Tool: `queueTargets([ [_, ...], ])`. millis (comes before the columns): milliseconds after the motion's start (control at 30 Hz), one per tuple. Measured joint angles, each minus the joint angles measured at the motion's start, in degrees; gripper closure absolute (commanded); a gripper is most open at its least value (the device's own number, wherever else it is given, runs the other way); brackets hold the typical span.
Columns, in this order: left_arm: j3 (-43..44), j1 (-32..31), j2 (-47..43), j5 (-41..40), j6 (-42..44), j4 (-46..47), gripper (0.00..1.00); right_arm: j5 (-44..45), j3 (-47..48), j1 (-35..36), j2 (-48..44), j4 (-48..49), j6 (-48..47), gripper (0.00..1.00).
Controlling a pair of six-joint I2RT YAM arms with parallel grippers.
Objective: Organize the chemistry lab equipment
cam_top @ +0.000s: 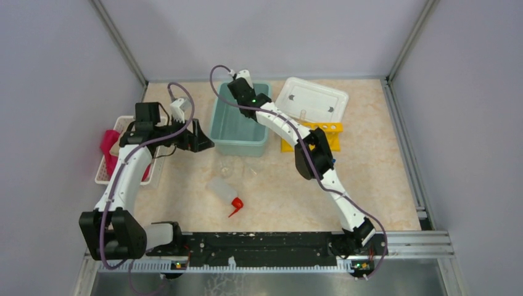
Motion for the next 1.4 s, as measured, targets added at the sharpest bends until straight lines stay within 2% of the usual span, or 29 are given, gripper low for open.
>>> queueTargets([
  [67,0.2,0.2,-0.9,-0.5,0.0,-0.8,0.03,0.0,0.0,-0.3,0.3,-0.2,0.0,0.73],
  [167,0.4,0.3,-2.3,-0.9,0.1,-1.3,0.02,0.1,0.0,-0.7,0.6,-0.2,-0.3,0.55],
  [267,1.0,0.3,-3.2,-1.0,0.1,-1.7,0.01,0.2,0.2,-0.8,0.6,0.4,-0.7,0.42],
  [333,1.4,0.3,-3.3,-1.0,0.2,-2.1,0.01,0.3,0.7,-0.8,0.6,0.4,-1.0,0.38],
  [467,1.5,0.6,-3.3,-1.3,0.1,-2.6,0.01,0.7,2.1,-0.8,0.6,0.0,-0.9,0.38],
  [633,2.8,2.0,-3.3,-1.9,-0.1,-4.1,0.01,1.2,1.9,-0.4,-2.4,-2.3,0.2,0.44],
  [733,3.7,4.0,-3.3,-2.4,-0.3,-4.2,0.01,2.2,-5.5,0.7,-10.7,-2.5,0.6,0.51],
  [800,3.8,5.9,-3.3,-2.5,-0.2,-4.3,0.01,3.0,-14.0,3.2,-19.7,-1.1,0.6,0.53],
  [867,3.8,7.8,-3.1,-2.5,0.0,-4.5,0.01,4.1,-25.7,7.5,-31.9,1.7,0.6,0.55],
  [1033,3.8,11.8,-3.1,-2.4,1.2,-6.0,0.02,4.1,-38.9,22.9,-45.1,5.3,3.2,0.6],
  [1133,3.5,12.5,-3.2,-1.8,2.7,-6.6,0.05,2.9,-44.4,27.6,-47.0,5.5,6.4,0.61],
  [1400,-4.8,11.5,-4.7,3.4,6.8,-6.6,0.12,2.2,-55.6,25.3,-48.0,2.5,14.2,0.63],
])
